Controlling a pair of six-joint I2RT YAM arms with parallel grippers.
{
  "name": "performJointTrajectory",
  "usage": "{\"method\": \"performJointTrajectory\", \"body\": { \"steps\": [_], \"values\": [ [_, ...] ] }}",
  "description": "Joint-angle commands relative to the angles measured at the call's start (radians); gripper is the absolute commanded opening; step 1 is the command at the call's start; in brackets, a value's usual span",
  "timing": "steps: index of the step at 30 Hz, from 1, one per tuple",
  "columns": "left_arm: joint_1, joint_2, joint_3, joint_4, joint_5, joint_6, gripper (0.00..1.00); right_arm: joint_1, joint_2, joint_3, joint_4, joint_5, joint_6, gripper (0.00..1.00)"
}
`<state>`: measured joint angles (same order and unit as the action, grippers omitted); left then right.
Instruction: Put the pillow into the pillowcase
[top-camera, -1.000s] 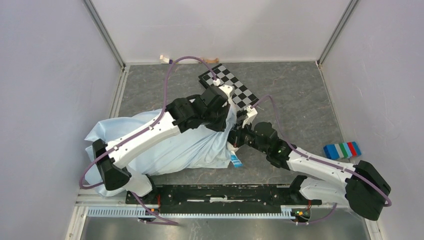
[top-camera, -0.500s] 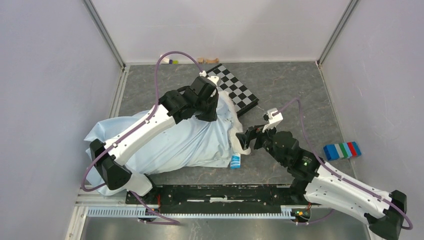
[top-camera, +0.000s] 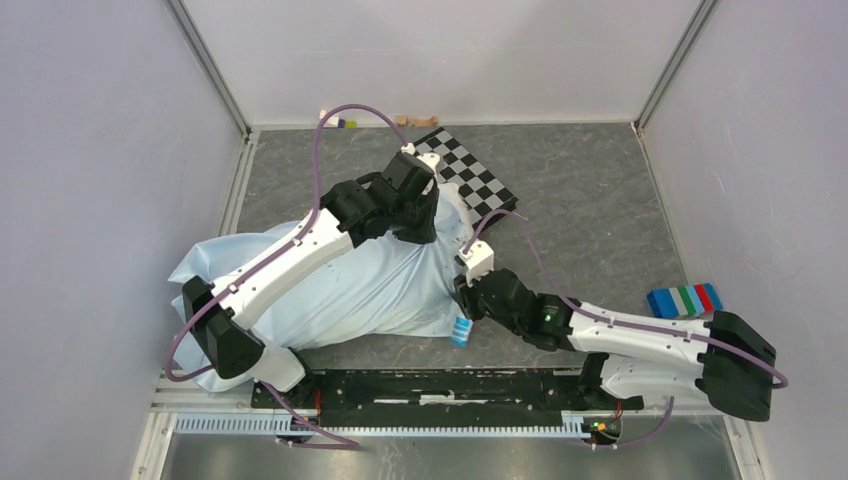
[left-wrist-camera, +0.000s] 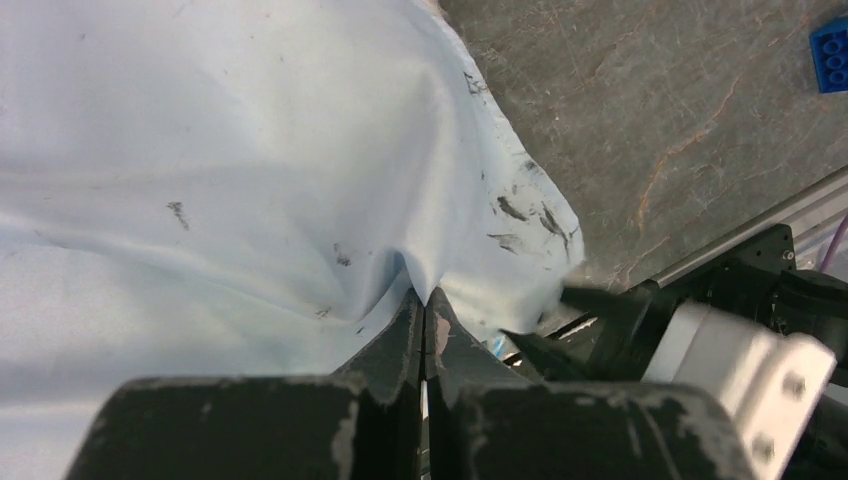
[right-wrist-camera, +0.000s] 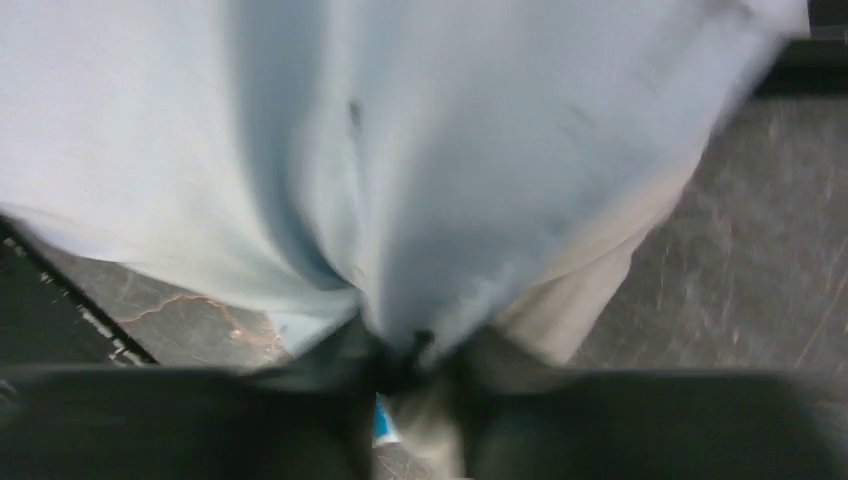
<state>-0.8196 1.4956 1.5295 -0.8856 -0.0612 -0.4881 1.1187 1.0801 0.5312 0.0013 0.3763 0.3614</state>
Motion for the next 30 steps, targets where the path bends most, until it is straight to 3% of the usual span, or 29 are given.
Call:
{"method": "performJointTrajectory", "body": {
  "steps": [1,2,5,8,12,16,17,20,22,27,28,30],
  "values": [
    [0.009,-0.014,0.072,0.032,-0.003,0.002,0.02,0.012,0.025,0.227,0.031,-0.163,-0.015,0.08],
    [0.012,0.007,0.112,0.019,-0.008,0.009,0.02,0.023,0.019,0.294,0.002,-0.248,0.003,0.0],
    [0.023,0.095,0.262,-0.015,-0.005,0.036,0.02,0.074,0.025,0.518,-0.12,-0.426,0.037,0.0],
    [0.023,0.233,0.475,-0.102,0.038,0.043,0.02,0.073,0.057,0.713,-0.179,-0.503,0.081,0.0],
    [0.025,0.355,0.692,-0.197,0.057,0.041,0.07,-0.064,0.099,0.777,-0.15,-0.619,0.226,0.0],
    [0.038,0.366,0.834,-0.258,-0.005,0.034,0.42,-0.346,0.059,0.455,0.204,-0.795,0.494,0.0],
    [0.042,0.35,0.844,-0.256,-0.032,0.029,0.58,-0.406,0.052,0.363,0.261,-0.793,0.523,0.0],
    [0.045,0.274,0.818,-0.235,-0.091,0.032,0.84,-0.54,0.065,0.106,0.435,-0.794,0.606,0.0],
    [0.044,0.216,0.745,-0.217,-0.111,0.037,0.89,-0.594,0.118,-0.003,0.549,-0.823,0.633,0.0],
    [-0.002,0.064,0.401,-0.167,-0.192,0.066,0.97,-0.624,0.218,-0.01,0.531,-0.82,0.548,0.01],
    [-0.02,0.036,0.311,-0.149,-0.209,0.068,0.97,-0.629,0.212,0.009,0.498,-0.798,0.519,0.1],
    [-0.051,-0.002,0.168,-0.121,-0.246,0.068,0.99,-0.642,0.187,0.062,0.39,-0.747,0.442,0.46]
  ]
}}
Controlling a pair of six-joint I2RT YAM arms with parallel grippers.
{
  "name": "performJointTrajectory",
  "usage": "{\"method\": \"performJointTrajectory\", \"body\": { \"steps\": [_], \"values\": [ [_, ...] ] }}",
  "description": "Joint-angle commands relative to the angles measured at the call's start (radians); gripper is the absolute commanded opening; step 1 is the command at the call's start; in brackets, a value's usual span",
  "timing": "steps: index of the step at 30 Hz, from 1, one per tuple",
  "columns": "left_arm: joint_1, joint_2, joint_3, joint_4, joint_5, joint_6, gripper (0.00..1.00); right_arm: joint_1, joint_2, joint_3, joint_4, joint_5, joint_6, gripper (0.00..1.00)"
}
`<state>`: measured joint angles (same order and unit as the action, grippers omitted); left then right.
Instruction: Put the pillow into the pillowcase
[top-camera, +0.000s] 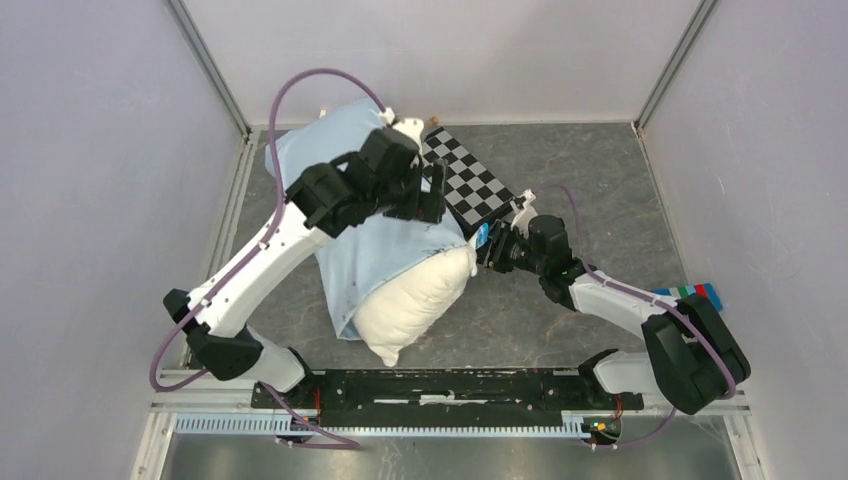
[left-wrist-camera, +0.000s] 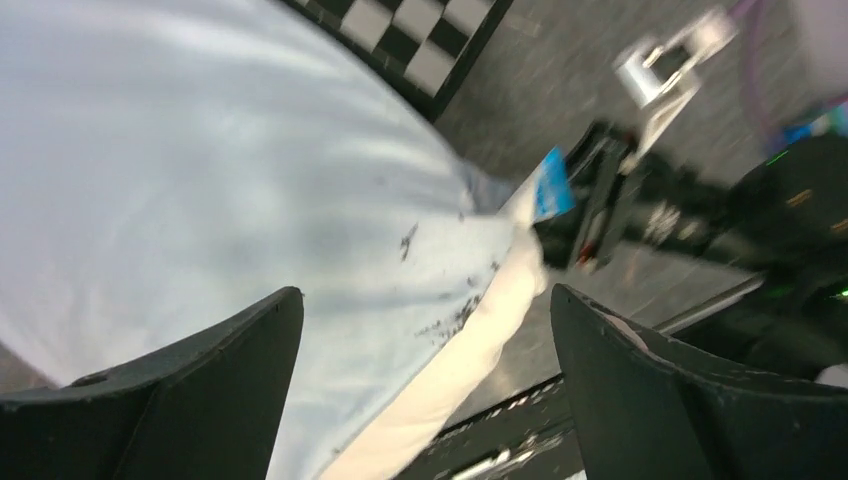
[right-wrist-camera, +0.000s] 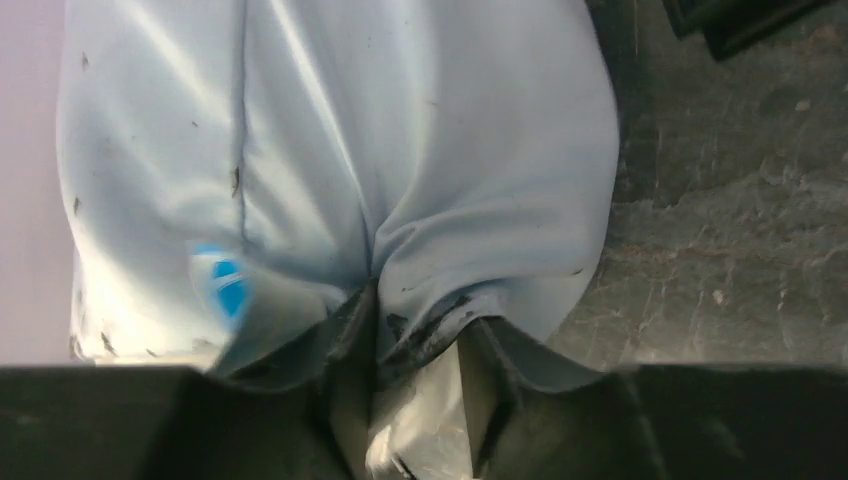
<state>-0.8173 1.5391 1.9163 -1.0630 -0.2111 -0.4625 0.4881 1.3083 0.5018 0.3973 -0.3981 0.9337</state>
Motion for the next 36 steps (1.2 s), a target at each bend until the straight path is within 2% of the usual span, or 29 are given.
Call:
{"method": "performJointTrajectory", "body": {
  "steps": [1,2,4,5,7,11,15,18,25,29,31,33,35,36],
  "values": [
    [-0.065,-0.058,-0.279,0.058,-0.127,0.038,1.0,-0.018,-0.064,0.126,-0.069,0.057,-0.164,0.61],
    [-0.077,-0.073,-0.324,0.06,-0.167,0.036,1.0,-0.026,-0.089,0.154,-0.122,0.086,-0.206,0.78],
    [-0.088,-0.103,-0.392,0.065,-0.205,0.038,1.0,-0.031,-0.141,0.211,-0.241,0.171,-0.275,0.93],
    [-0.094,-0.121,-0.416,0.079,-0.211,0.044,1.0,-0.031,-0.167,0.225,-0.278,0.199,-0.296,0.98],
    [-0.102,-0.136,-0.456,0.077,-0.241,0.054,1.0,-0.03,-0.234,0.222,-0.334,0.237,-0.314,0.98],
    [-0.104,-0.136,-0.5,0.066,-0.231,0.065,0.99,0.016,-0.375,0.124,-0.324,0.252,-0.262,0.98],
    [-0.106,-0.149,-0.499,0.0,-0.343,0.053,0.98,0.192,-0.482,0.03,-0.329,0.341,-0.198,0.98],
    [-0.108,-0.188,-0.508,-0.01,-0.337,0.059,0.97,0.334,-0.531,-0.039,-0.276,0.41,-0.122,0.98],
    [-0.112,-0.256,-0.532,0.014,-0.232,0.089,0.99,0.567,-0.436,-0.1,-0.03,0.546,0.052,0.98],
    [-0.112,-0.283,-0.529,0.012,-0.214,0.089,0.99,0.576,-0.318,-0.134,0.145,0.578,0.122,0.98],
    [-0.112,-0.293,-0.515,-0.008,-0.226,0.084,0.99,0.543,-0.284,-0.132,0.15,0.616,0.129,0.98],
    [-0.112,-0.301,-0.504,-0.028,-0.241,0.085,0.99,0.462,-0.266,-0.132,0.148,0.586,0.132,0.82],
    [-0.112,-0.304,-0.507,-0.043,-0.245,0.091,0.97,0.359,-0.275,-0.131,0.129,0.541,0.117,0.39],
    [-0.112,-0.303,-0.514,-0.046,-0.235,0.095,0.96,0.316,-0.284,-0.114,0.085,0.529,0.09,0.22]
  ]
}}
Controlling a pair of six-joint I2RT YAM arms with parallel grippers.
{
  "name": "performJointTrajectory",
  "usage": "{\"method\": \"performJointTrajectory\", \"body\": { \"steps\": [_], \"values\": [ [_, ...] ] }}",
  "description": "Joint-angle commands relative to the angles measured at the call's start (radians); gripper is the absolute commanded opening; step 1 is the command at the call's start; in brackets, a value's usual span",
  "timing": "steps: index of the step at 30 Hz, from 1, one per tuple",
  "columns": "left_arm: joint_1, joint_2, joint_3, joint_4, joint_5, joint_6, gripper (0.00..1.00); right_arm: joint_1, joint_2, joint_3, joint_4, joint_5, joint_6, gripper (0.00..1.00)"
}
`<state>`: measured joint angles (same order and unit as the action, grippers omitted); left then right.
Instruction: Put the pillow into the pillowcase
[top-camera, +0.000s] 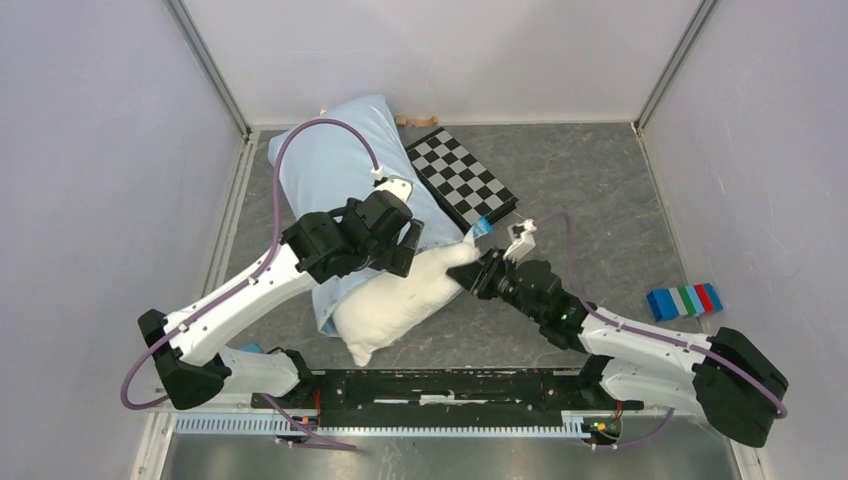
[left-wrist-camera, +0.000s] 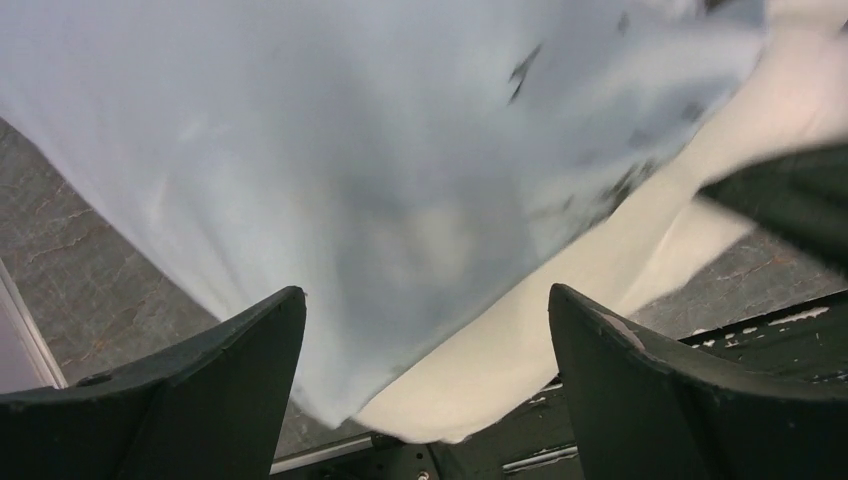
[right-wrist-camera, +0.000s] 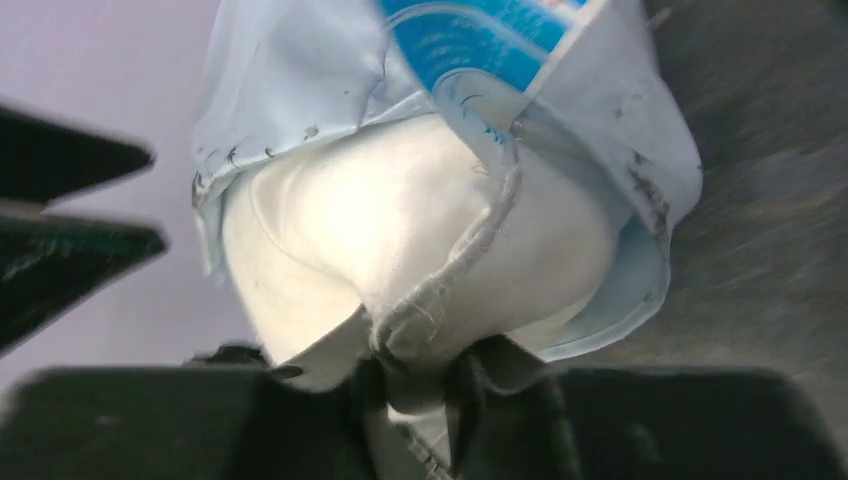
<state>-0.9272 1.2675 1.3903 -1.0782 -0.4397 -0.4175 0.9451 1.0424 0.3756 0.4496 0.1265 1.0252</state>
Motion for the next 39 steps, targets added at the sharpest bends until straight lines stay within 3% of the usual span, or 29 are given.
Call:
{"method": "performJointTrajectory", "body": {
  "steps": [1,3,7,11,15,19,22,30,32,35,37,39],
  "values": [
    [-0.002,-0.023,0.003,-0.031,0.001,0.051,0.95,-0.175,-0.02,0.036,-0.006,-0.016,-0.044,0.12],
    [-0.002,-0.001,-0.016,-0.025,0.005,0.045,0.95,-0.225,-0.023,0.087,-0.096,-0.046,-0.1,0.03],
    [-0.004,0.068,-0.043,0.043,-0.006,0.036,0.97,-0.259,-0.026,0.137,-0.157,-0.069,-0.181,0.06],
    [-0.011,0.11,0.013,0.076,0.05,0.009,0.99,-0.259,-0.049,0.138,-0.196,-0.065,-0.206,0.3],
    [-0.015,0.171,0.052,-0.004,-0.105,0.003,0.99,-0.256,-0.104,0.106,-0.199,-0.116,-0.19,0.69],
    [-0.014,0.171,0.035,0.015,-0.19,0.004,0.8,-0.19,-0.136,0.013,-0.105,-0.184,-0.104,0.92],
    [-0.015,0.181,0.043,0.021,-0.176,0.012,0.65,-0.1,-0.101,-0.018,-0.037,-0.153,-0.064,0.98],
    [-0.015,0.191,0.037,0.032,-0.171,0.025,0.27,-0.083,0.069,-0.144,0.345,-0.133,0.115,0.98],
    [-0.017,0.193,0.039,0.031,-0.159,0.034,0.06,-0.084,0.125,-0.13,0.38,-0.115,0.115,0.98],
    [-0.066,0.193,0.119,0.002,-0.105,0.044,0.02,-0.085,0.185,-0.063,0.378,-0.089,0.095,0.95],
    [-0.148,0.221,0.28,-0.08,-0.081,0.027,0.02,-0.094,0.209,-0.001,0.348,-0.072,0.064,0.69],
    [-0.224,0.264,0.486,-0.154,-0.016,-0.01,0.02,-0.105,0.219,0.087,0.268,-0.037,0.016,0.3]
  ]
}}
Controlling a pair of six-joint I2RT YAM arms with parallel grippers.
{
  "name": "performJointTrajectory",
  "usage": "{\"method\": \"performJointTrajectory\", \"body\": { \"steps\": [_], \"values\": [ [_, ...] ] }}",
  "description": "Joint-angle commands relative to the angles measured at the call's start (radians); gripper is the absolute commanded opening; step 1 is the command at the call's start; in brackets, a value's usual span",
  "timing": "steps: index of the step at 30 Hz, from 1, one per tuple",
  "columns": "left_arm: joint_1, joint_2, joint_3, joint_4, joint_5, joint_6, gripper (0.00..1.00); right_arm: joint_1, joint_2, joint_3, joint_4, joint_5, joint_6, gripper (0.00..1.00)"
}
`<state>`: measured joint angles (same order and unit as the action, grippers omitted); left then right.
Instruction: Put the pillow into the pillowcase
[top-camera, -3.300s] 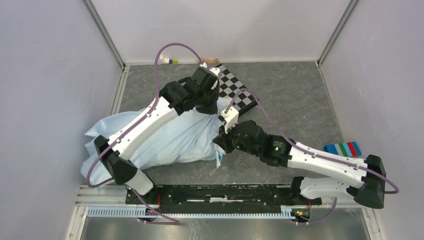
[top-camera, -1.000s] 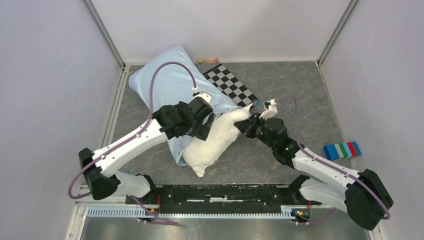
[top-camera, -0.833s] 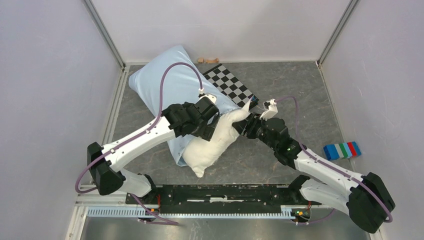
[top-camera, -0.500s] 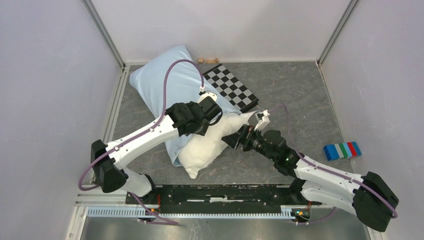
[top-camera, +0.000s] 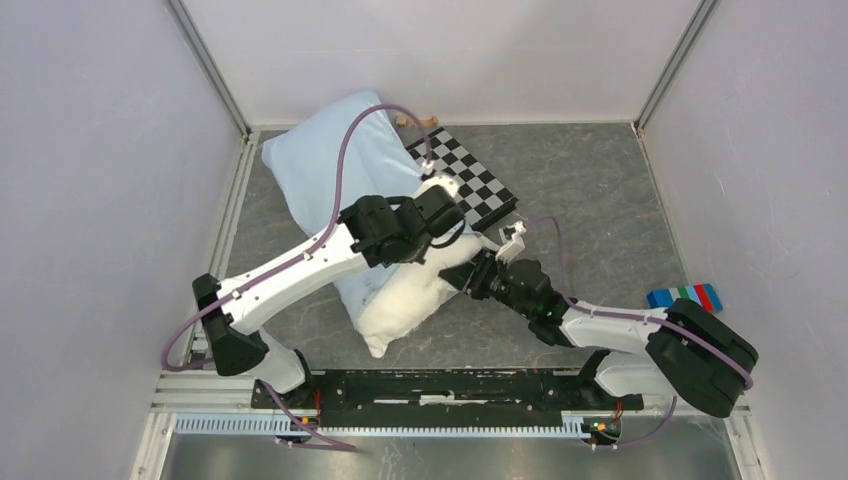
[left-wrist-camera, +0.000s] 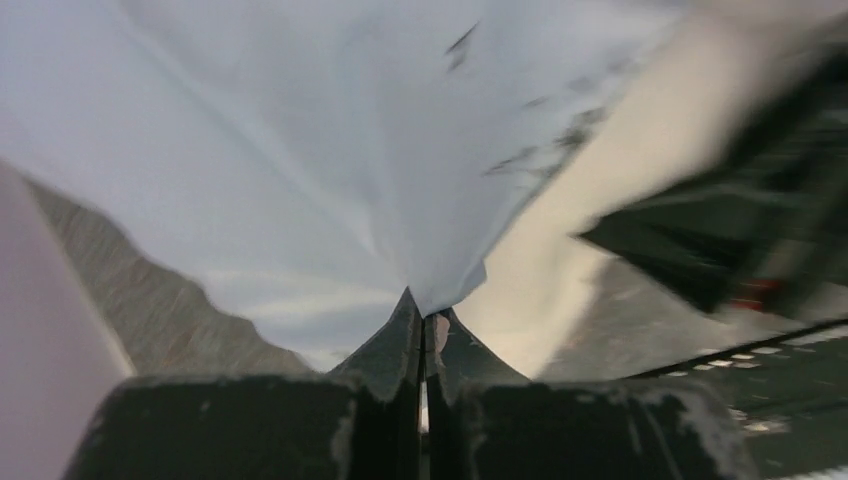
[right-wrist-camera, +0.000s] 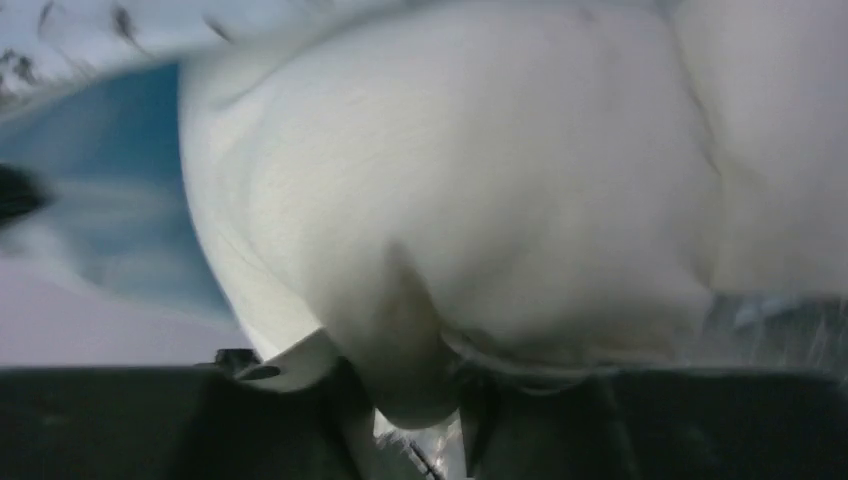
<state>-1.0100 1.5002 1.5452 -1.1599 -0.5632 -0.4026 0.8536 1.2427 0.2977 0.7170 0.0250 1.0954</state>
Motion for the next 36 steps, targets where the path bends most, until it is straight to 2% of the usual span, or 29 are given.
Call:
{"method": "performJointTrajectory", "body": {
  "steps": [1,3,5,7,10,12,15,18,20,23,26,28,33,36],
  "values": [
    [-0.178,0.058,0.437,-0.091,0.167,-0.05,0.03,-0.02,0.022,0.213,-0.049,0.089,-0.086,0.18],
    [-0.23,0.109,0.61,-0.112,0.249,-0.09,0.03,-0.03,0.041,0.307,-0.114,0.119,-0.146,0.02],
    [-0.244,0.158,0.711,-0.132,0.302,-0.122,0.02,-0.031,0.066,0.384,-0.175,0.161,-0.189,0.0],
    [-0.211,0.155,0.683,-0.106,0.301,-0.139,0.02,-0.034,0.08,0.411,-0.19,0.174,-0.211,0.0],
    [-0.073,0.095,0.522,0.041,0.421,-0.176,0.02,-0.041,0.073,0.396,-0.216,0.179,-0.223,0.02],
    [0.014,0.075,0.45,0.092,0.439,-0.204,0.02,-0.064,0.053,0.37,-0.239,0.143,-0.228,0.12],
    [0.109,0.089,0.457,0.141,0.447,-0.22,0.02,-0.093,-0.018,0.358,-0.319,0.082,-0.279,0.42],
    [0.166,0.128,0.522,0.154,0.459,-0.226,0.02,-0.093,-0.148,0.339,-0.42,0.089,-0.357,0.72],
    [0.186,0.155,0.558,0.158,0.466,-0.223,0.02,-0.093,-0.253,0.323,-0.506,0.112,-0.385,0.82],
    [0.201,0.185,0.593,0.16,0.486,-0.223,0.02,-0.095,-0.404,0.267,-0.63,0.203,-0.401,0.9],
    [0.201,0.19,0.593,0.174,0.494,-0.223,0.02,-0.104,-0.492,0.178,-0.657,0.235,-0.387,0.91],
    [0.203,0.188,0.593,0.183,0.497,-0.225,0.02,-0.112,-0.484,0.122,-0.625,0.2,-0.368,0.86],
    [0.202,0.187,0.598,0.184,0.497,-0.226,0.02,-0.132,-0.342,0.062,-0.514,0.15,-0.332,0.69],
    [0.202,0.182,0.595,0.184,0.497,-0.225,0.02,-0.168,-0.239,0.041,-0.402,0.093,-0.314,0.67]
  ]
}}
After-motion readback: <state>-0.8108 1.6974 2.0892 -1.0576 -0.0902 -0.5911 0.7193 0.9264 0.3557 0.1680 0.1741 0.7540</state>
